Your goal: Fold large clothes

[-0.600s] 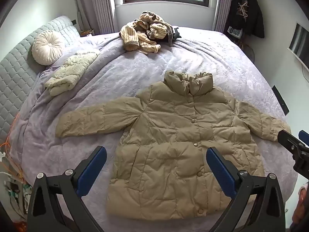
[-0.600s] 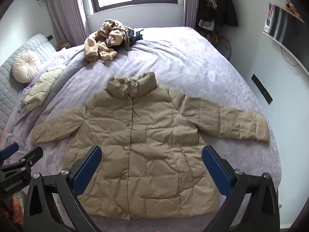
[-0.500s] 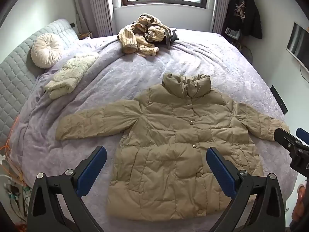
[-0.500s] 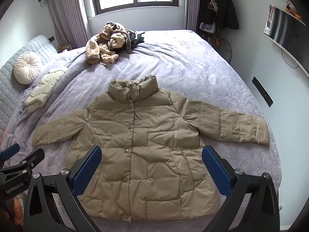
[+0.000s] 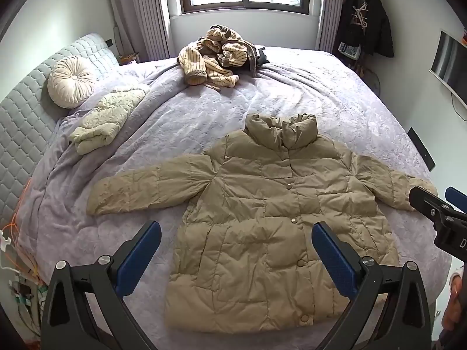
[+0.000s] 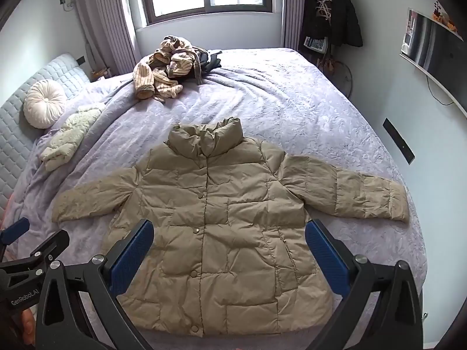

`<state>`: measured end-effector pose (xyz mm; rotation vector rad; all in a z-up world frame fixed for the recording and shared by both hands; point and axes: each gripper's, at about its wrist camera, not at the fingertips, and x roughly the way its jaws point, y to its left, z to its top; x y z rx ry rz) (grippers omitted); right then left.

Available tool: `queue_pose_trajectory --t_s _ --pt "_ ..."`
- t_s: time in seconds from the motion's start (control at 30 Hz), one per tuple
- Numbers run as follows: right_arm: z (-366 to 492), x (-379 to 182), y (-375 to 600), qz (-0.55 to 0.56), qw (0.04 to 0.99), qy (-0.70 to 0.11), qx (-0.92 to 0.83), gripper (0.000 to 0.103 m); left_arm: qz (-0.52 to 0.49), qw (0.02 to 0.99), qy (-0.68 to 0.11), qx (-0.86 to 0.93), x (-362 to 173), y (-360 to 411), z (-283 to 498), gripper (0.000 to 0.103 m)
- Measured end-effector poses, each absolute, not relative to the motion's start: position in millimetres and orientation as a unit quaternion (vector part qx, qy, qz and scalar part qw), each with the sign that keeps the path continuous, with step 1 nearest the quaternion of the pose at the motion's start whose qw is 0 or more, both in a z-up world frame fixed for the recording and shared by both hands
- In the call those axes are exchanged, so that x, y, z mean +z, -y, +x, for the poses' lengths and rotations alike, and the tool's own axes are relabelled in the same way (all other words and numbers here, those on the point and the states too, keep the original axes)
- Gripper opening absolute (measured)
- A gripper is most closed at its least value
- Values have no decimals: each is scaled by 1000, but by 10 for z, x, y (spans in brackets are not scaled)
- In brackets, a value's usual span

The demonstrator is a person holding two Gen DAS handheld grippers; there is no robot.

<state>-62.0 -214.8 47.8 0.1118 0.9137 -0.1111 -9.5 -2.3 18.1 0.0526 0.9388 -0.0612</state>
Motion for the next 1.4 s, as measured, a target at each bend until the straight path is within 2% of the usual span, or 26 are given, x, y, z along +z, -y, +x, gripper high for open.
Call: queue_pose_trajectory --t_s 1.4 --pt "-570 461 2136 56 892 -445 -53 103 24 890 -455 -27 169 -57 -80 103"
